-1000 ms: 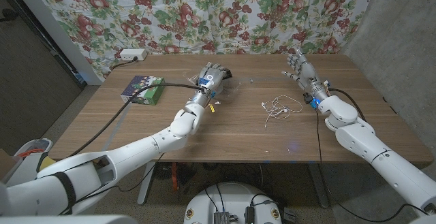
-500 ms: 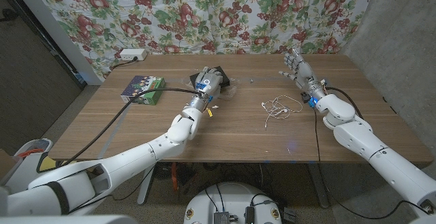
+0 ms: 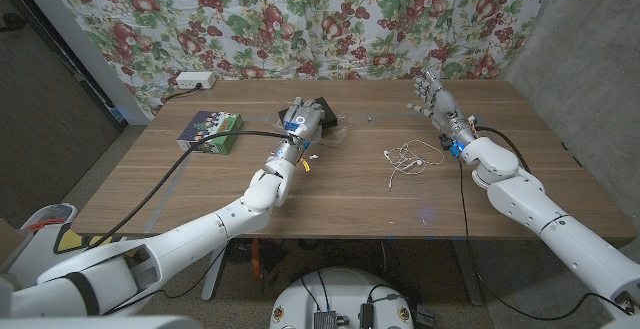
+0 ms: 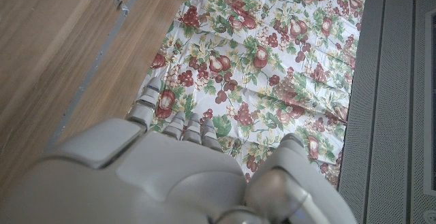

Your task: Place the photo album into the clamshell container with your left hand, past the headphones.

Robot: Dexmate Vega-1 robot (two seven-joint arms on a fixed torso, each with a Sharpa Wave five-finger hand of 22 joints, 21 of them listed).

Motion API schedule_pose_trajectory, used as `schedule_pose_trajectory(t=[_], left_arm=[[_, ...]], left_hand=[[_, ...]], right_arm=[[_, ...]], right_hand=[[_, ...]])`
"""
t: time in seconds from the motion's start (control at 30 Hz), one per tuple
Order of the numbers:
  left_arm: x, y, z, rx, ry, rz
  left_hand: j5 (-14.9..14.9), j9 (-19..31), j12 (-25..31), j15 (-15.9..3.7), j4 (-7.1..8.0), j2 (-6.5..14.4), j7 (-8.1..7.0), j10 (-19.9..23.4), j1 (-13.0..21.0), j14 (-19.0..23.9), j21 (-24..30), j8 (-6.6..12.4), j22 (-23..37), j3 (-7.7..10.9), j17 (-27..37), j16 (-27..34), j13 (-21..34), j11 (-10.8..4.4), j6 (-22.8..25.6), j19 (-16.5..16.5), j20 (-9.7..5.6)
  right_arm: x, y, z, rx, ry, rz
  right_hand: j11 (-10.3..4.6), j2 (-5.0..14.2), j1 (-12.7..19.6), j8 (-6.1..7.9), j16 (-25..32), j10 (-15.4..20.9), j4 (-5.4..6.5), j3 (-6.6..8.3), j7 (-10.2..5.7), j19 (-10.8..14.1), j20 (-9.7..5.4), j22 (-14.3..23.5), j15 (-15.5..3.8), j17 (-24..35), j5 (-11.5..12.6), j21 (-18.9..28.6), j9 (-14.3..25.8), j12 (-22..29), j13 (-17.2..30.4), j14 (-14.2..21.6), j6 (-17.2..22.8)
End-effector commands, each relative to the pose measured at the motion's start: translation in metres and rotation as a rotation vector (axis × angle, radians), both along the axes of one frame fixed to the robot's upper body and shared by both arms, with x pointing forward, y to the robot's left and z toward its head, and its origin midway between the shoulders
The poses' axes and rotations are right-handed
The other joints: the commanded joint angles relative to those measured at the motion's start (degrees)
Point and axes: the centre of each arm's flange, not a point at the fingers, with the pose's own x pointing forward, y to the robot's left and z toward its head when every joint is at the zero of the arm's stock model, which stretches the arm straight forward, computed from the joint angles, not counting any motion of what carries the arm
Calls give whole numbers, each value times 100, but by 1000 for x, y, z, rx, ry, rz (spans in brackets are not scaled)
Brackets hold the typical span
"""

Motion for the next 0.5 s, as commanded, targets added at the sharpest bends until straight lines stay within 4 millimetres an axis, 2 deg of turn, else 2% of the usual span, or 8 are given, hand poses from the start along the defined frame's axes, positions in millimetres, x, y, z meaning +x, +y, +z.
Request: schedule_pose_trajectory(t=[0.03,0.3,0.5], left_arm=[[-11,3,17,-105,-27,-20],[-21,4,29,-196,-29,-33],[-29,6,35,-250,-35,-47]], left_hand=[[27,4,-2,-315,37,-98,-7,-95,-205,-35,-57,-85,16,-116,-29,31,-22,3,-102,-29,25],[31,-8,12,-263,181,-185,29,-175,-631,-98,-154,-230,15,-300,-42,40,-89,-8,-243,-40,33],[65,-13,-19,-174,171,-235,12,-332,-750,-186,-237,-341,17,-330,-62,12,-127,81,-421,-108,101]], right_arm=[[-2,4,3,-2,-1,-6],[-4,3,4,9,0,-14],[-6,5,3,8,4,-19]], right_hand=[[14,14,7,10,27,26,6,9,-24,52,20,17,8,25,-12,-11,28,31,16,11,48],[41,10,5,9,30,26,4,7,-29,43,30,17,19,24,-13,-15,28,30,16,22,49],[42,8,1,9,32,22,4,5,-27,43,34,17,29,24,-13,-14,28,28,17,30,50]])
